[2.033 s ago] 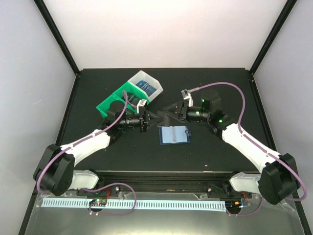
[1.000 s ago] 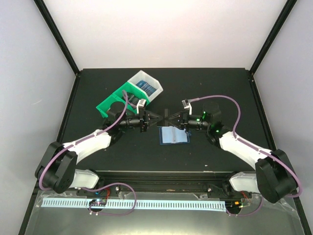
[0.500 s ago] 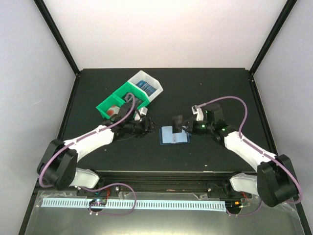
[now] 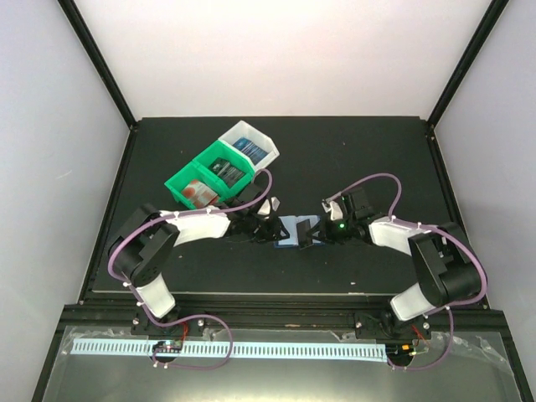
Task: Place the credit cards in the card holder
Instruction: Insert the credit card into the card holder.
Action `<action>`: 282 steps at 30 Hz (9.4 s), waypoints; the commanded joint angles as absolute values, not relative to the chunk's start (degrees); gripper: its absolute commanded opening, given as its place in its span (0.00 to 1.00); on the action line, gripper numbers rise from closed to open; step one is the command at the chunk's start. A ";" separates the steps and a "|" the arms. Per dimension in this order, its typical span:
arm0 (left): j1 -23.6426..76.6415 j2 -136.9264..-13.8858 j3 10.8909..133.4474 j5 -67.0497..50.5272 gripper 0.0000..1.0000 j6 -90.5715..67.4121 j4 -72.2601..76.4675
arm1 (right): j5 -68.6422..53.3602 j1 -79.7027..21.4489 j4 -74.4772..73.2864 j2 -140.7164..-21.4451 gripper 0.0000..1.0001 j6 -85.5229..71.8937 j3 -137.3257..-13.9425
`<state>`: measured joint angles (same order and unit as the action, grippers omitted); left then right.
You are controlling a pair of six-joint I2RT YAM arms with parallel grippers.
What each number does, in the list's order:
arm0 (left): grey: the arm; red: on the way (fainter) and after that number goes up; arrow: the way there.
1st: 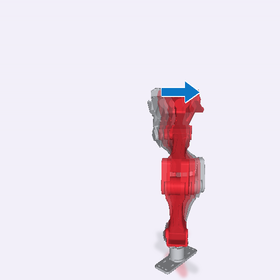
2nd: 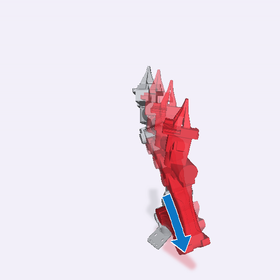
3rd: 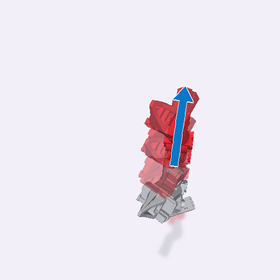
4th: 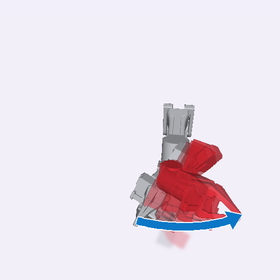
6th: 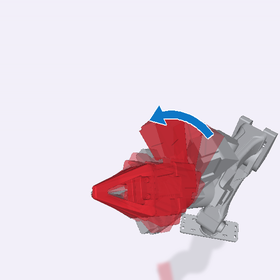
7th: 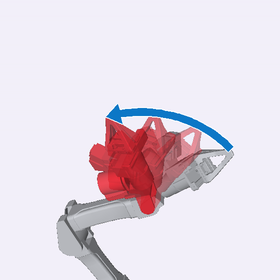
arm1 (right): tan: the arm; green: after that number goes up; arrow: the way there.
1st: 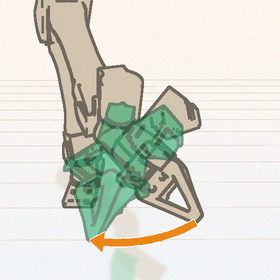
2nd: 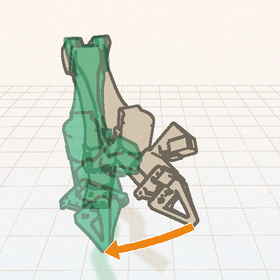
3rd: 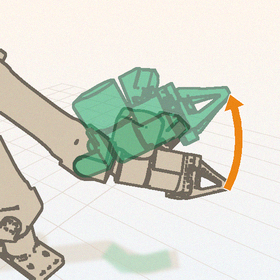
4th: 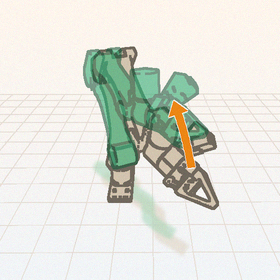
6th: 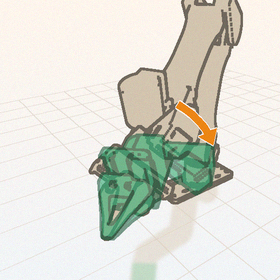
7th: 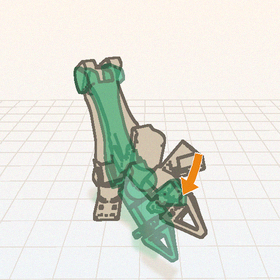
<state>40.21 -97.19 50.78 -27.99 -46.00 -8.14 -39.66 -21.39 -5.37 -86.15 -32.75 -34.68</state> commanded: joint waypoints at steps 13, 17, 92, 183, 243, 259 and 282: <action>40.36 -101.92 53.60 -19.68 0.14 -43.34 -11.49 | -42.19 -21.34 6.78 -95.87 0.01 -35.98 -38.47; 40.36 -102.36 53.75 -18.54 0.13 -43.06 -12.74 | -41.25 -21.36 7.46 -97.93 0.01 -35.76 -38.50; 35.63 -95.18 41.78 -30.56 0.64 -52.46 7.50 | -50.13 -27.51 27.39 -102.14 0.01 -52.39 -35.17; 34.94 -101.72 41.07 -38.00 0.07 -57.54 17.71 | -37.41 -27.27 4.83 -95.81 0.57 -43.66 -37.80; 37.34 -106.21 48.10 -38.06 0.31 -54.32 12.07 | -21.09 -29.14 -16.49 -96.06 0.02 -27.46 -45.00; 38.95 -108.64 51.52 -41.44 0.31 -54.51 14.05 | -17.53 -29.18 -16.89 -90.65 0.03 -29.00 -44.72; 43.52 -112.85 62.12 -35.58 0.32 -49.42 1.90 | -4.44 -28.75 -22.04 -80.11 0.09 -30.93 -42.75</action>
